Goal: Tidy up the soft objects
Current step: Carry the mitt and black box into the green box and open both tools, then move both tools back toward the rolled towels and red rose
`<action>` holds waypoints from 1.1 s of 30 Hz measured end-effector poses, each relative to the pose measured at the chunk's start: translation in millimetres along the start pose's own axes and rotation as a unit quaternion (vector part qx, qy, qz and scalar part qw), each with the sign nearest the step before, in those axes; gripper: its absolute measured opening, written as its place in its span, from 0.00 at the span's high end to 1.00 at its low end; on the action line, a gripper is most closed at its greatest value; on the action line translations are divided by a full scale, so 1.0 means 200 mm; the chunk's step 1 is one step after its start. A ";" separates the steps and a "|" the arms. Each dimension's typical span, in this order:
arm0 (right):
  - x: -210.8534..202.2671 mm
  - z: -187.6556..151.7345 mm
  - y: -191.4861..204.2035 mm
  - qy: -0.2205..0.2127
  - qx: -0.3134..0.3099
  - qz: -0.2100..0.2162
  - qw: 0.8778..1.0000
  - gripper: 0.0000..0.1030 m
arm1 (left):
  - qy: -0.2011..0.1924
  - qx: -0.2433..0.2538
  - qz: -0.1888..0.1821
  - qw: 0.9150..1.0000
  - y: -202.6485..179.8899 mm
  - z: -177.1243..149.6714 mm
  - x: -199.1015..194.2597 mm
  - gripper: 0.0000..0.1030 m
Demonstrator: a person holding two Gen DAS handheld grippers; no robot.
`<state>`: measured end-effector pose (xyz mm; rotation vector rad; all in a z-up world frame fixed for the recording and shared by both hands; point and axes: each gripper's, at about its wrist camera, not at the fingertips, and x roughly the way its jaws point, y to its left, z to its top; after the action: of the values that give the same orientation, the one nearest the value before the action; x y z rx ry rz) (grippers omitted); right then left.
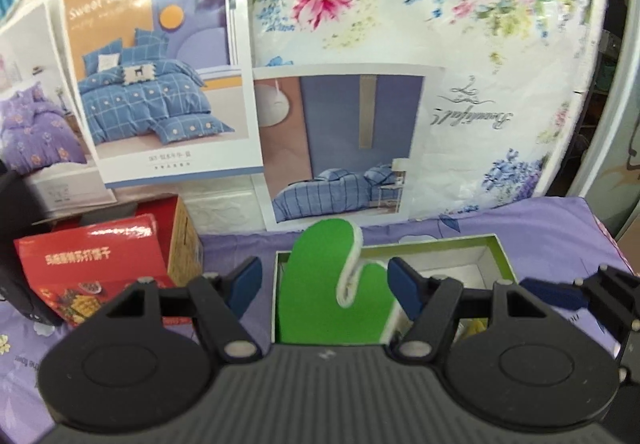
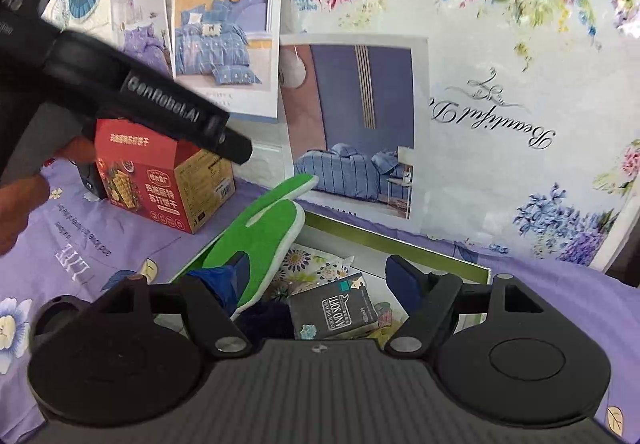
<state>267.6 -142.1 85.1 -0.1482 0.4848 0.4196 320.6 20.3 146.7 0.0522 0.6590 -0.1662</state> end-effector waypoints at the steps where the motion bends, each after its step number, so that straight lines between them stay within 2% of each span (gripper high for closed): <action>1: -0.05 -0.01 0.01 -0.006 0.002 -0.001 1.000 0.41 | -0.008 0.004 0.000 1.000 -0.02 -0.04 -0.06 0.32; 6: -0.35 -0.11 0.05 -0.046 0.030 -0.012 0.998 0.41 | -0.044 0.014 0.015 0.999 -0.11 -0.27 -0.40 0.31; 12: -0.64 -0.34 0.15 -0.073 0.071 -0.021 0.995 0.40 | -0.052 0.005 0.006 0.999 -0.15 -0.53 -0.69 0.30; 15: -0.71 -0.46 0.21 -0.070 0.099 -0.029 0.992 0.40 | -0.052 -0.006 0.005 0.999 -0.15 -0.66 -0.78 0.30; 18: -0.75 -0.56 0.25 -0.071 0.134 -0.040 0.988 0.40 | -0.049 -0.017 0.014 0.999 -0.13 -0.75 -0.83 0.30; 22: -0.76 -0.66 0.34 -0.050 0.174 -0.098 0.979 0.40 | -0.041 -0.027 0.029 0.998 -0.12 -0.85 -0.85 0.30; 24: -0.76 -0.70 0.37 -0.049 0.185 -0.097 0.977 0.40 | -0.041 -0.029 0.039 0.998 -0.11 -0.90 -0.85 0.30; 29: -0.74 -0.80 0.46 -0.046 0.174 -0.129 0.975 0.40 | -0.035 -0.042 0.050 0.997 -0.10 -1.03 -0.84 0.30; 33: -0.69 -0.89 0.47 -0.020 0.160 -0.121 0.980 0.40 | -0.026 -0.048 0.077 0.996 -0.05 -1.16 -0.79 0.30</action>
<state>42.9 -148.8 -8.4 0.1118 0.4826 0.1035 54.5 55.3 60.2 0.0059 0.6073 0.0125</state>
